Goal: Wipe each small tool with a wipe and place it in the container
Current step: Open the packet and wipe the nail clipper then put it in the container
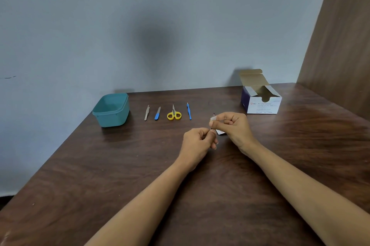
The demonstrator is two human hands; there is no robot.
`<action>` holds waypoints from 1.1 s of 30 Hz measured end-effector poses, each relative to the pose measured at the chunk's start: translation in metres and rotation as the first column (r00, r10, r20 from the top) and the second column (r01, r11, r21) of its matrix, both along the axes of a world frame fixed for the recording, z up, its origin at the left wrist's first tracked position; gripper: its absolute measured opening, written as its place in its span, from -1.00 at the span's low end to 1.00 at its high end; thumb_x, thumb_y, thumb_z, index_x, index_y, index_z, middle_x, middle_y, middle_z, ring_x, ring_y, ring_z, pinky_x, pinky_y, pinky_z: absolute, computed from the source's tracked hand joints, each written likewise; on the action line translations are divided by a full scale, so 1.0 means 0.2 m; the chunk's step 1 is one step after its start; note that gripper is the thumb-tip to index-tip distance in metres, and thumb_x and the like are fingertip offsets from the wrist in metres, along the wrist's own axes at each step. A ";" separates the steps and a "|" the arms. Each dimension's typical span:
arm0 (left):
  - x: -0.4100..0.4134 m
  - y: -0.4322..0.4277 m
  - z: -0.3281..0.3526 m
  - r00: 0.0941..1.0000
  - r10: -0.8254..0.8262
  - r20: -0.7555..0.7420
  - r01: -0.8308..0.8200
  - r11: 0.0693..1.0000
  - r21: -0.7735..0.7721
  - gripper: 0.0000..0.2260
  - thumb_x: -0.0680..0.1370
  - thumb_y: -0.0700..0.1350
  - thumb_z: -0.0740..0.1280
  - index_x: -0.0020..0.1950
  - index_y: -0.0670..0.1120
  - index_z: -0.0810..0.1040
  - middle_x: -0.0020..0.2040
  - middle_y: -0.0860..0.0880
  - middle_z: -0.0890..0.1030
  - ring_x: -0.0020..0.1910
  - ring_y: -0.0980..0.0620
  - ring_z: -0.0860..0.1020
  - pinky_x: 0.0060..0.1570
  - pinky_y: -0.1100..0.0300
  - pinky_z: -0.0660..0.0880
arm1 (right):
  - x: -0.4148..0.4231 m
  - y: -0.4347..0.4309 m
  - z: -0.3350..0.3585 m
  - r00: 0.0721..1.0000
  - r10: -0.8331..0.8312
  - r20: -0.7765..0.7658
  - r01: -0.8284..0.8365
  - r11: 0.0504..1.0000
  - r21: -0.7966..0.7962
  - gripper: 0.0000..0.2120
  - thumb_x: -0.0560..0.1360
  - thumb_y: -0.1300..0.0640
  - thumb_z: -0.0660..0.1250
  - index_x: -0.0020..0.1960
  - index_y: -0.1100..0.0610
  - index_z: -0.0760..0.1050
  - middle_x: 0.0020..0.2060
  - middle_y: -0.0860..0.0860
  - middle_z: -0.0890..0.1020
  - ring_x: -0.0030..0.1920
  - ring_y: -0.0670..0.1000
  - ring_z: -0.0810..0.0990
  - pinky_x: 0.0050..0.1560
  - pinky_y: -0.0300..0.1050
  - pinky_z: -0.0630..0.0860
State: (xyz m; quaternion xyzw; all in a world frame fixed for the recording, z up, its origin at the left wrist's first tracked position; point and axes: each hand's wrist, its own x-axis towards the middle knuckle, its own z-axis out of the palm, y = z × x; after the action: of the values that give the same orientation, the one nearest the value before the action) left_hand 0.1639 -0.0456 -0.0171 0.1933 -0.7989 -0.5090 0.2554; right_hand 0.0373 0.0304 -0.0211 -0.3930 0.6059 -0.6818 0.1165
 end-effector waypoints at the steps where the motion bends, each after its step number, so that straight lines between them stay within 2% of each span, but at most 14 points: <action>1: 0.00 0.00 0.00 1.000 -0.004 0.006 0.004 1.000 -0.006 -0.70 0.61 -0.10 0.24 -0.23 -0.20 0.62 -0.44 0.03 0.57 -0.41 0.23 0.50 -0.28 0.41 0.41 | -0.01 0.00 -0.01 1.000 -0.012 -0.001 0.012 1.000 0.002 -0.89 0.33 0.22 0.54 -0.27 0.05 0.66 -0.37 0.16 0.65 -0.30 0.06 0.55 -0.16 0.00 0.48; 5: 0.00 0.00 0.00 1.000 0.003 0.011 -0.003 1.000 -0.011 -0.70 0.61 -0.08 0.24 -0.24 -0.16 0.62 -0.44 0.05 0.58 -0.41 0.24 0.50 -0.28 0.42 0.41 | -0.01 -0.01 -0.02 0.998 0.020 -0.053 -0.020 1.000 0.001 -0.92 0.40 0.12 0.49 -0.23 0.13 0.66 -0.34 0.18 0.65 -0.27 0.04 0.54 -0.14 0.00 0.46; 7: 0.00 0.00 0.00 1.000 0.021 0.006 -0.021 1.000 -0.011 -0.69 0.61 -0.09 0.24 -0.25 -0.17 0.62 -0.45 0.05 0.57 -0.44 0.25 0.48 -0.32 0.45 0.37 | 0.00 -0.01 -0.01 0.995 0.061 -0.079 -0.060 0.998 0.020 -0.92 0.47 0.21 0.42 -0.19 0.17 0.66 -0.34 0.03 0.66 -0.24 -0.03 0.57 -0.08 -0.11 0.48; 10: 0.00 0.00 0.00 1.000 0.019 -0.003 -0.019 1.000 -0.001 -0.69 0.61 -0.10 0.24 -0.26 -0.15 0.62 -0.45 0.05 0.57 -0.45 0.25 0.48 -0.33 0.46 0.36 | 0.00 0.00 0.00 0.988 0.094 -0.122 -0.087 0.994 0.064 -0.87 0.50 0.25 0.36 -0.12 0.08 0.66 -0.32 -0.11 0.67 -0.17 -0.15 0.62 -0.03 -0.26 0.49; 16: 0.00 0.00 0.00 1.000 0.020 0.003 -0.020 1.000 0.006 -0.70 0.61 -0.11 0.24 -0.28 -0.13 0.61 -0.47 0.06 0.56 -0.44 0.26 0.48 -0.33 0.47 0.36 | 0.01 0.01 0.01 0.996 0.085 -0.006 -0.085 0.996 0.008 -0.85 0.40 0.40 0.43 -0.21 0.17 0.64 -0.28 -0.03 0.70 -0.21 -0.11 0.65 -0.09 -0.24 0.55; 20: 0.00 0.01 0.01 1.000 0.009 0.021 -0.009 1.000 0.001 -0.71 0.60 -0.12 0.24 -0.24 -0.19 0.62 -0.43 0.03 0.58 -0.44 0.26 0.49 -0.34 0.48 0.37 | 0.02 0.00 0.01 1.000 0.003 0.023 -0.003 1.000 -0.023 -0.89 0.35 0.30 0.51 -0.27 0.13 0.64 -0.41 0.07 0.66 -0.38 -0.06 0.56 -0.19 -0.13 0.51; 23: 0.00 0.01 0.01 1.000 0.021 0.023 -0.021 1.000 -0.001 -0.72 0.60 -0.14 0.23 -0.22 -0.20 0.63 -0.42 0.03 0.59 -0.46 0.27 0.47 -0.37 0.49 0.35 | 0.03 0.00 0.00 0.999 -0.022 0.040 0.024 0.999 -0.047 -0.89 0.35 0.24 0.52 -0.31 0.11 0.64 -0.38 0.18 0.64 -0.37 0.02 0.51 -0.21 -0.09 0.45; 28: 0.00 0.02 0.03 0.999 0.037 0.020 -0.038 0.999 0.008 -0.72 0.59 -0.16 0.23 -0.24 -0.17 0.63 -0.43 0.03 0.59 -0.50 0.28 0.46 -0.41 0.49 0.33 | 0.04 0.00 0.02 0.999 0.020 0.030 -0.018 0.997 -0.070 -0.92 0.44 0.31 0.42 -0.18 0.16 0.65 -0.32 -0.04 0.68 -0.23 -0.14 0.62 -0.11 -0.30 0.51; 33: 0.00 0.02 0.03 0.999 0.036 0.032 -0.037 0.999 0.014 -0.72 0.59 -0.16 0.23 -0.26 -0.16 0.63 -0.44 0.04 0.58 -0.50 0.27 0.45 -0.42 0.48 0.33 | 0.05 0.01 0.03 0.998 0.042 0.044 -0.040 0.998 -0.057 -0.90 0.48 0.36 0.34 -0.06 0.26 0.62 -0.32 -0.13 0.69 -0.26 -0.25 0.61 -0.22 -0.43 0.46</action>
State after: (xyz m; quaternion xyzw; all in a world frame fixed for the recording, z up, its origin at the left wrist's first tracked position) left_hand 0.1642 -0.0420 -0.0111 0.2176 -0.7955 -0.5070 0.2507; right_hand 0.0481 0.0318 -0.0144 -0.3928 0.5755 -0.7048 0.1331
